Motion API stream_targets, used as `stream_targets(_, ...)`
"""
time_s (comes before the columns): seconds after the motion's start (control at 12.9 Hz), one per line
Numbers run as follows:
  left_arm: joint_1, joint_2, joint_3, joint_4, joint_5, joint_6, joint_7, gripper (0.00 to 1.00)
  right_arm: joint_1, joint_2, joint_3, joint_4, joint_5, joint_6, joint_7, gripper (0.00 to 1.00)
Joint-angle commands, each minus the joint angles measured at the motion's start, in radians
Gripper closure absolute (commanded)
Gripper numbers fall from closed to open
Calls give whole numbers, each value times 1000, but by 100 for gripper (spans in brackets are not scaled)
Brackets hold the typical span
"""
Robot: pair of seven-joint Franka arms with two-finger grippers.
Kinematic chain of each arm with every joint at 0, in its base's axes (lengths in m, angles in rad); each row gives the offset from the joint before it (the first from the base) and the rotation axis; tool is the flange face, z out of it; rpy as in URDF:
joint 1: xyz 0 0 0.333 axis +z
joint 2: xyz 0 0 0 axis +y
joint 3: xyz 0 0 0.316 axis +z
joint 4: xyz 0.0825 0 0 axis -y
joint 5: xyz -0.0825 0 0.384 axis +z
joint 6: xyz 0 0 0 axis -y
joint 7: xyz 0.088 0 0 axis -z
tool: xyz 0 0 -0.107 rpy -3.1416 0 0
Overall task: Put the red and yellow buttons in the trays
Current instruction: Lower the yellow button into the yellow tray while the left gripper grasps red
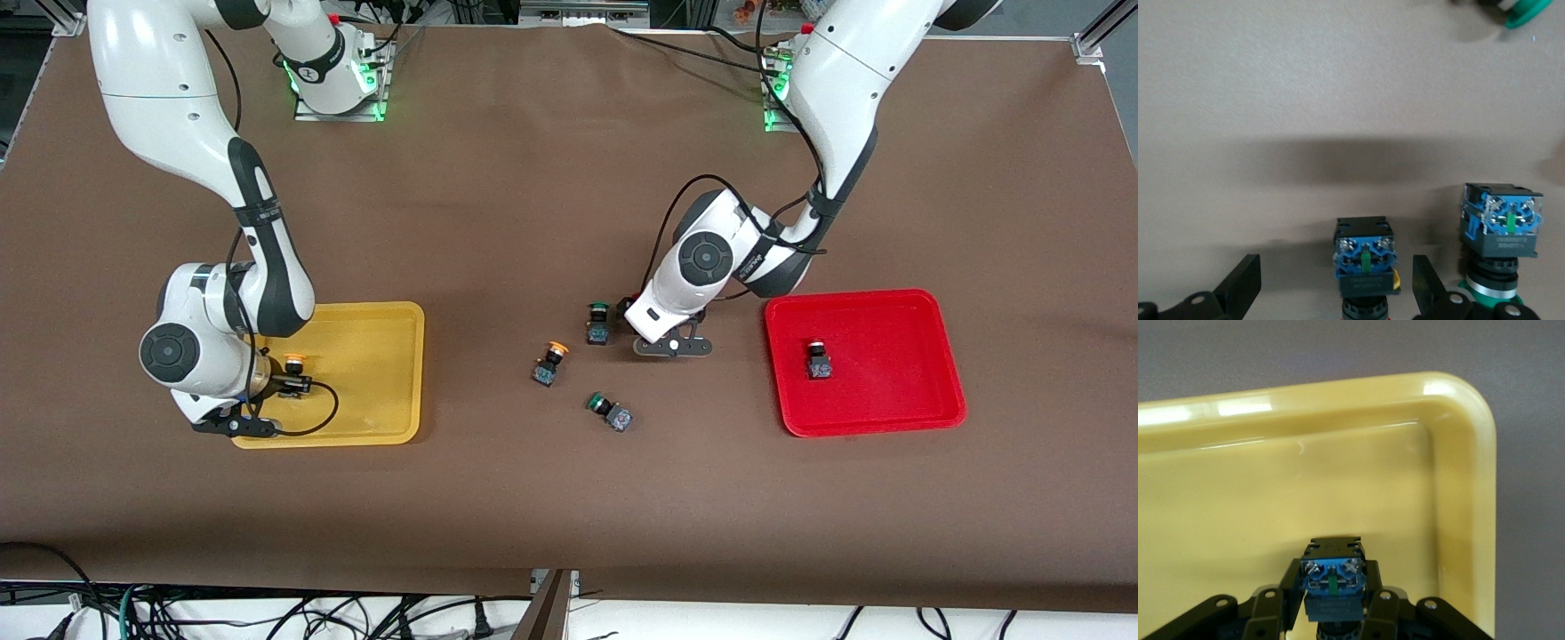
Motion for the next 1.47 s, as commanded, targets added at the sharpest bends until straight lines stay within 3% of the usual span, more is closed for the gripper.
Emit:
stream_targets(0.0,-26,29,9,24,27,-1,-31,0,-12,-28,10,-17,14,9,-17,0)
stream_targets(0.08,-27,31,8,24,27,0,-32,0,-15,-34,10,-12,14,7,-19,0)
stream_targets(0.15,-27,34,8,24,27,8,-32,14,-12,-34,13,2,14,3,-20,0)
stream_targets(0.23,-27,40,6,24,25,25,-40,48,-4,-37,16,17,14,-8,-19,0)
stream_targets(0.31,-29,49,8,24,27,28,-54,65,2,-43,33,37,15,-23,-14,0)
stream_targets(0.54,-15,43,8,24,28,28,-57,92,2,-43,85,60,15,-34,41,0)
stream_targets(0.7,0,1,11,22,28,5,-48,95,7,-43,147,65,14,-28,154,0)
stream_targets(0.85,57,-67,3,25,27,-117,16,95,48,-39,188,69,4,-20,312,0)
stream_targets(1.08,153,-173,-1,25,8,-302,167,95,158,-5,188,111,0,35,502,0)
stream_targets(1.39,368,-216,9,25,25,-403,424,95,275,95,183,238,-3,49,768,0)
